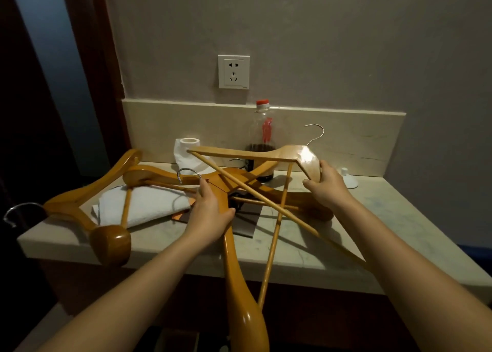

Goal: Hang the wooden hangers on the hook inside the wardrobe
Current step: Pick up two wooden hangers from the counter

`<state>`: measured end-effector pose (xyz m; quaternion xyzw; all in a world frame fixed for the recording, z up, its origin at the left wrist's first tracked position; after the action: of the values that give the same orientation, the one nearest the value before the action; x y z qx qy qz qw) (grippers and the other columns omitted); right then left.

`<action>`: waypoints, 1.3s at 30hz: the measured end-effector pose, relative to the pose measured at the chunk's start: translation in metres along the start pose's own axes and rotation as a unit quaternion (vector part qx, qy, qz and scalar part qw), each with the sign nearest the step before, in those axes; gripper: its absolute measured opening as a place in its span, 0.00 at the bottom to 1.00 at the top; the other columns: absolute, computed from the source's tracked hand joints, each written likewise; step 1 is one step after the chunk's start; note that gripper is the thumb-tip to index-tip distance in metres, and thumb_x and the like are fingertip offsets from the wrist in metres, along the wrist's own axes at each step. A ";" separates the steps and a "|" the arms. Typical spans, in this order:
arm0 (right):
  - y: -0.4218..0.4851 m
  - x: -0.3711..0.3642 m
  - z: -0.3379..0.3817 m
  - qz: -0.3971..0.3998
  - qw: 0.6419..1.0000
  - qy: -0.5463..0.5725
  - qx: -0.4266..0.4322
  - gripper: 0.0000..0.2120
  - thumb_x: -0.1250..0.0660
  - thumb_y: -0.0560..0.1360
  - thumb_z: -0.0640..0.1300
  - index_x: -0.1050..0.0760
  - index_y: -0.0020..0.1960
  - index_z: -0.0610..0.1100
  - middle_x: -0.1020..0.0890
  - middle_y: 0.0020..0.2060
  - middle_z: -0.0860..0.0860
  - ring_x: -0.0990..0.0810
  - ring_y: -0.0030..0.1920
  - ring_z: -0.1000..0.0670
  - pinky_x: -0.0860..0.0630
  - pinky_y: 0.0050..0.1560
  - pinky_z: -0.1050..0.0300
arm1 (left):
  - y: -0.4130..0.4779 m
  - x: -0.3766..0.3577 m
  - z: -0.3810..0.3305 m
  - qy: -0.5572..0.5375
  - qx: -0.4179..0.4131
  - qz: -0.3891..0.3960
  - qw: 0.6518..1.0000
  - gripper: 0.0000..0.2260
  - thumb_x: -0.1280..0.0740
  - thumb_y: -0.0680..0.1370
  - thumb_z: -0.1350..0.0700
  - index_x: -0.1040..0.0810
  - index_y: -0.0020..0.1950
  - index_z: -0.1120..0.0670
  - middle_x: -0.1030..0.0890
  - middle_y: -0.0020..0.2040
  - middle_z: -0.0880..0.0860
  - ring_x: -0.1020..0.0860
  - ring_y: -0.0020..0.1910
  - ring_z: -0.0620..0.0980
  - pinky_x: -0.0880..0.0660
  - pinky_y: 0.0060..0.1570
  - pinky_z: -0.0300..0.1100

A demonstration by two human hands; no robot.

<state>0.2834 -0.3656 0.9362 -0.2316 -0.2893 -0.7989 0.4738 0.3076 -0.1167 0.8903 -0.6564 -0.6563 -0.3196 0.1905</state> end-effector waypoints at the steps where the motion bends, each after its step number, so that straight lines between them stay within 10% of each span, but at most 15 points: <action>1: -0.005 0.002 -0.003 0.003 1.000 0.009 -0.005 0.25 0.35 0.76 0.41 0.39 0.71 0.43 0.27 0.63 0.42 0.27 0.62 0.41 0.27 0.57 0.47 | -0.002 -0.003 0.002 -0.031 0.019 -0.006 0.999 0.43 0.32 0.75 0.55 0.62 0.76 0.53 0.49 0.78 0.58 0.43 0.75 0.59 0.35 0.68 0.54; 8: -0.033 0.020 -0.021 -0.006 0.999 0.048 -0.022 0.29 0.34 0.75 0.42 0.42 0.72 0.46 0.30 0.67 0.43 0.29 0.65 0.41 0.26 0.60 0.45 | -0.016 -0.006 0.005 -0.224 0.115 -0.073 0.965 0.28 0.30 0.73 0.61 0.38 0.70 0.53 0.27 0.63 0.56 0.25 0.61 0.58 0.25 0.58 0.55; 12: -0.047 0.034 -0.027 -0.008 0.998 0.061 -0.025 0.29 0.34 0.76 0.43 0.42 0.73 0.46 0.32 0.69 0.44 0.30 0.66 0.41 0.28 0.60 0.46 | -0.032 -0.008 0.002 -0.344 0.159 -0.039 0.924 0.09 0.30 0.72 0.63 0.26 0.49 0.53 0.20 0.48 0.57 0.21 0.49 0.56 0.22 0.49 0.51; 20: -0.088 0.054 -0.030 0.054 0.974 0.215 -0.041 0.11 0.37 0.77 0.45 0.29 0.57 0.40 0.24 0.41 0.45 0.26 0.35 0.50 0.27 0.34 0.59 | -0.069 0.002 -0.041 -0.496 0.156 -0.011 0.854 0.11 0.33 0.74 0.65 0.25 0.56 0.64 0.19 0.43 0.58 0.19 0.39 0.49 0.20 0.39 0.35; 34: -0.161 0.080 -0.036 0.142 0.888 0.421 -0.118 0.12 0.39 0.78 0.47 0.24 0.53 0.39 0.19 0.37 0.48 0.22 0.33 0.53 0.24 0.33 0.62 | -0.148 0.011 -0.059 -0.628 0.167 0.058 0.758 0.05 0.32 0.75 0.56 0.22 0.41 0.57 0.22 0.30 0.49 0.24 0.23 0.42 0.26 0.22 0.32; 39: -0.188 0.072 -0.026 0.184 0.847 0.484 -0.123 0.12 0.39 0.78 0.47 0.22 0.51 0.41 0.23 0.32 0.51 0.26 0.27 0.56 0.28 0.26 0.66 | -0.169 0.028 -0.046 -0.582 0.128 0.074 0.799 0.06 0.33 0.74 0.53 0.24 0.41 0.55 0.25 0.29 0.47 0.28 0.22 0.40 0.29 0.21 0.30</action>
<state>0.0813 -0.3562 0.9183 0.0792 0.1252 -0.7371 0.6593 0.1319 -0.1155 0.9132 -0.7350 -0.6279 0.2248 -0.1223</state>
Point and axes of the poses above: each hand's wrist, its own y-axis towards the middle knuckle, its own x-axis out of the back of the hand, z = x × y, the point moved 6 cm from there along y, towards the middle knuckle
